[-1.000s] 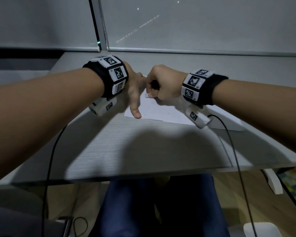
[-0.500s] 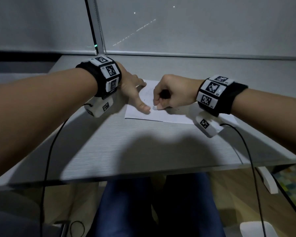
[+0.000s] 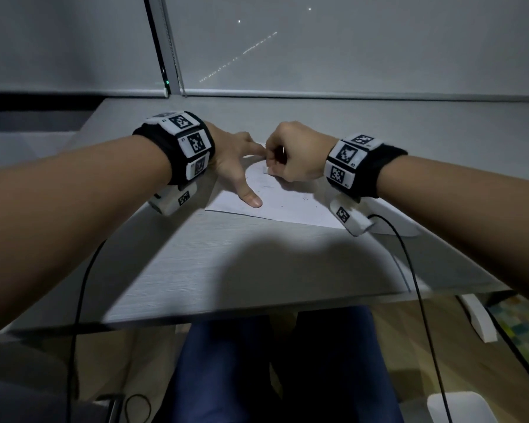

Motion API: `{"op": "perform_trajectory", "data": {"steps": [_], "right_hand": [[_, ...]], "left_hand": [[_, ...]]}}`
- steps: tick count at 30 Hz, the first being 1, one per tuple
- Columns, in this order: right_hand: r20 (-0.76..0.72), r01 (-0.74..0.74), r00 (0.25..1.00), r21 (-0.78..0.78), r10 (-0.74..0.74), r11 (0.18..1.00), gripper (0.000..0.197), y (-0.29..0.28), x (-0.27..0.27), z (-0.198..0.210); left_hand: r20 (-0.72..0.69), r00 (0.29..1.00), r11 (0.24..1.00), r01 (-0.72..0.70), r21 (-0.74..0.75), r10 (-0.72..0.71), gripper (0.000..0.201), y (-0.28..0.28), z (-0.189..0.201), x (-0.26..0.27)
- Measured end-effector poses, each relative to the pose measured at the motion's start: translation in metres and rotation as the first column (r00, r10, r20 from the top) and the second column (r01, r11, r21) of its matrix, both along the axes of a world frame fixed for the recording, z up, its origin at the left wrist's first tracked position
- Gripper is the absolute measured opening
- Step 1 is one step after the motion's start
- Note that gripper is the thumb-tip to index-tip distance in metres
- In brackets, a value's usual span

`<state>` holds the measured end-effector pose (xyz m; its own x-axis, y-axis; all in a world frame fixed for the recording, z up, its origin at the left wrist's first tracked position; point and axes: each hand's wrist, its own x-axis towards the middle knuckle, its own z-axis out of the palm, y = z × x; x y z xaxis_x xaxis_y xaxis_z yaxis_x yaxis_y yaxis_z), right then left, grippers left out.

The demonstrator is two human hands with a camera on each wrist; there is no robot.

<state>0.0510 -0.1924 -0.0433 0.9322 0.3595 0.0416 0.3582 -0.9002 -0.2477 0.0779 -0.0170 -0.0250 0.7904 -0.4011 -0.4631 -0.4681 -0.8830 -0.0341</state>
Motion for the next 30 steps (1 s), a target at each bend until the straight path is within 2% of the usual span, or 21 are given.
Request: {"op": "perform_trajectory", "data": {"steps": [2,8,15,21,27,30], "right_hand": [[0.004,-0.007,1.0,-0.024,0.007,1.0,0.011,0.003,0.0,0.001],[-0.066,-0.167,0.984,-0.006,0.166,0.986,0.009,0.011,-0.017,0.001],[0.029,-0.052,0.998,-0.03,0.053,0.998,0.011,0.011,0.004,0.003],[-0.031,-0.162,0.986,-0.016,0.162,0.987,0.009,0.016,-0.012,0.001],[0.02,-0.051,0.999,0.014,0.051,0.999,0.008,0.018,0.008,0.002],[0.017,-0.074,0.997,0.017,0.074,0.997,0.009,0.022,0.004,0.0]], "left_hand": [[0.019,1.0,1.0,0.007,0.012,-0.008,0.135,-0.001,-0.001,0.001],[0.0,1.0,1.0,0.012,-0.007,-0.012,0.139,-0.002,-0.003,0.003],[0.001,1.0,1.0,-0.013,0.0,0.013,0.131,-0.003,0.0,0.001],[-0.001,1.0,1.0,-0.006,-0.013,0.006,0.12,-0.004,-0.001,0.0],[-0.028,1.0,1.0,-0.009,-0.025,0.008,0.131,0.001,-0.006,0.006],[-0.043,0.999,0.999,-0.016,-0.044,0.014,0.13,0.004,-0.009,0.008]]}}
